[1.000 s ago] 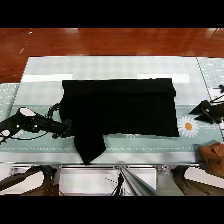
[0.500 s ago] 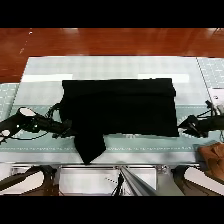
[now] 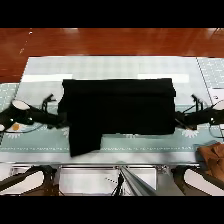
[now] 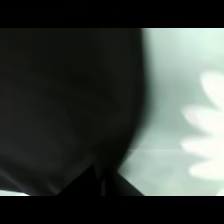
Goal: Fold the shirts.
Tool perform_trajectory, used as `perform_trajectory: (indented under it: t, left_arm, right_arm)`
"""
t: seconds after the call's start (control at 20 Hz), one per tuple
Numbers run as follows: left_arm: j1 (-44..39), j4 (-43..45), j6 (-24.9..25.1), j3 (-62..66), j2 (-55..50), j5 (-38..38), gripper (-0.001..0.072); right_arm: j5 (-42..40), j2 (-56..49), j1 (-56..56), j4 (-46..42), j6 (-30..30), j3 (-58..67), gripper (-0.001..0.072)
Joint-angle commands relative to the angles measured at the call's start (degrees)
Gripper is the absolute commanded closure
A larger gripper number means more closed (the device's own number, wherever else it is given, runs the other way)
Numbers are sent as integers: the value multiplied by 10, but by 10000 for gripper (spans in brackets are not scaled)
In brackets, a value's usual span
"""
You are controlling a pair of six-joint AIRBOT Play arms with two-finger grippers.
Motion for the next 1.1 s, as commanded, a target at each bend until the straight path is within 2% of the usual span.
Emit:
perform_trajectory:
  t: [0.0, 0.2, 0.45, 0.65, 0.8, 1.0, 1.05]
  left_arm:
    - [19, -11, 3, 120, 24, -58, 684]
    - [11, -28, -3, 242, 13, -23, 683]
    - [7, -57, -4, 329, -100, 27, 683]
    - [5, -146, -4, 410, -242, 13, 683]
    - [6, -150, -10, 460, -316, 2, 683]
    - [7, -150, -10, 484, -366, 1, 682]
    - [8, -149, -10, 484, -372, -4, 652]
  right_arm:
    - [14, 42, 8, 26, -19, 83, 683]
    - [-83, 30, 27, 70, -19, 178, 684]
    - [-220, -87, 67, 107, -16, 253, 684]
    - [-267, -188, 74, 145, -17, 292, 683]
    - [-302, -232, 74, 173, -17, 293, 683]
    - [-295, -262, 74, 174, -22, 293, 680]
    - [-293, -263, 74, 165, -22, 293, 680]
